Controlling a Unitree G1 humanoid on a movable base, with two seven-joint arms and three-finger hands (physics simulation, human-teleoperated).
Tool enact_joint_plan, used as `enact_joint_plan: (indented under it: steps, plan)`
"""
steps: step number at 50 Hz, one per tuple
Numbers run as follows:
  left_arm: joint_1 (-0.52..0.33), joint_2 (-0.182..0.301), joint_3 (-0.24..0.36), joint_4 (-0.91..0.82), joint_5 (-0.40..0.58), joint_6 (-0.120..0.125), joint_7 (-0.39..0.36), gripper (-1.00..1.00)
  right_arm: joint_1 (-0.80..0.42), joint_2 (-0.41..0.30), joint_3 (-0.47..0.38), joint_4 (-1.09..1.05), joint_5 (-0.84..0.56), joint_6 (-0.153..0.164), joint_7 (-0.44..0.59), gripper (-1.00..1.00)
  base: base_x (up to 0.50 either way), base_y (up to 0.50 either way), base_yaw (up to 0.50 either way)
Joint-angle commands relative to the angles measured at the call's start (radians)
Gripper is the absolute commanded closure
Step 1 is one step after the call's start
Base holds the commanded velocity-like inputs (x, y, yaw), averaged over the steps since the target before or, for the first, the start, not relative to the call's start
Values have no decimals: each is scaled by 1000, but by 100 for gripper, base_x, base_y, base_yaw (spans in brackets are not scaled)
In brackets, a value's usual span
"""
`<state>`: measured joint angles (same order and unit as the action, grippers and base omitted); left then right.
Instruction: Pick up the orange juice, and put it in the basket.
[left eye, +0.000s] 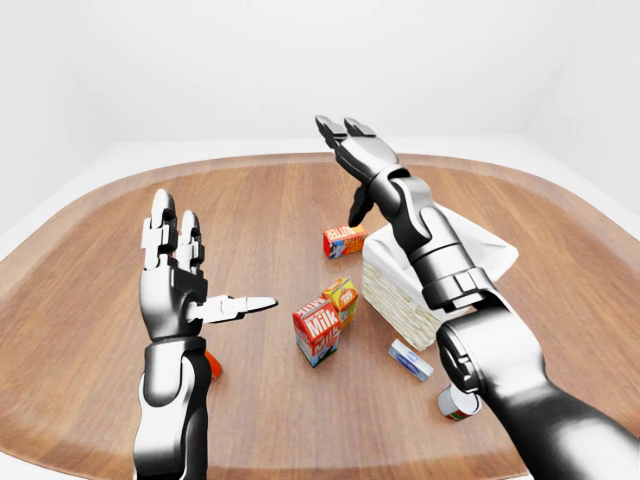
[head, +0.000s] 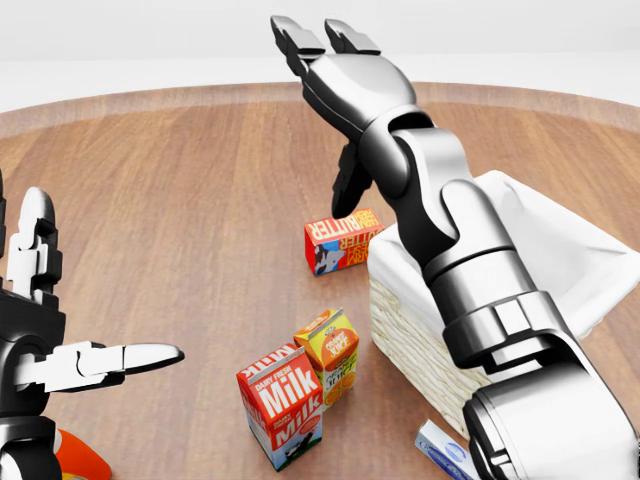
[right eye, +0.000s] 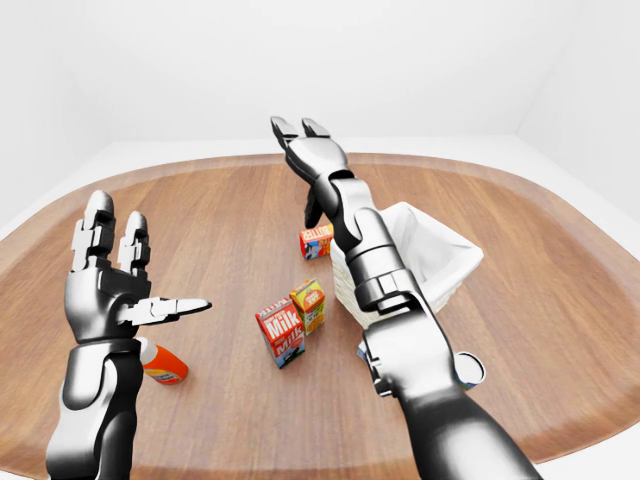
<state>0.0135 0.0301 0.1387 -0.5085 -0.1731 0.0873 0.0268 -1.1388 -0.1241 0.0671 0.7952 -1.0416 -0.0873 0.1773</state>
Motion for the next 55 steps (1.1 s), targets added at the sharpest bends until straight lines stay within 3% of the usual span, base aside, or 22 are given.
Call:
enact_joint_plan:
  steps: [1,15,34,55]
  plan:
    - [0,0,0,1,-1,0,0,-100,-54,28,28,167,-77,0,-56,-100,0,0,0]
    - [-4,1,0,6,-2,0,1,-100,-104,36,38,343,-133,0,-127,-100,0,0,0]
    - [-4,1,2,10,-4,0,1,-100,-81,76,39,362,-101,0,-82,-100,0,0,0]
    - [-11,5,6,14,-8,0,0,-100,-36,85,49,391,-105,0,-113,-100,0,0,0]
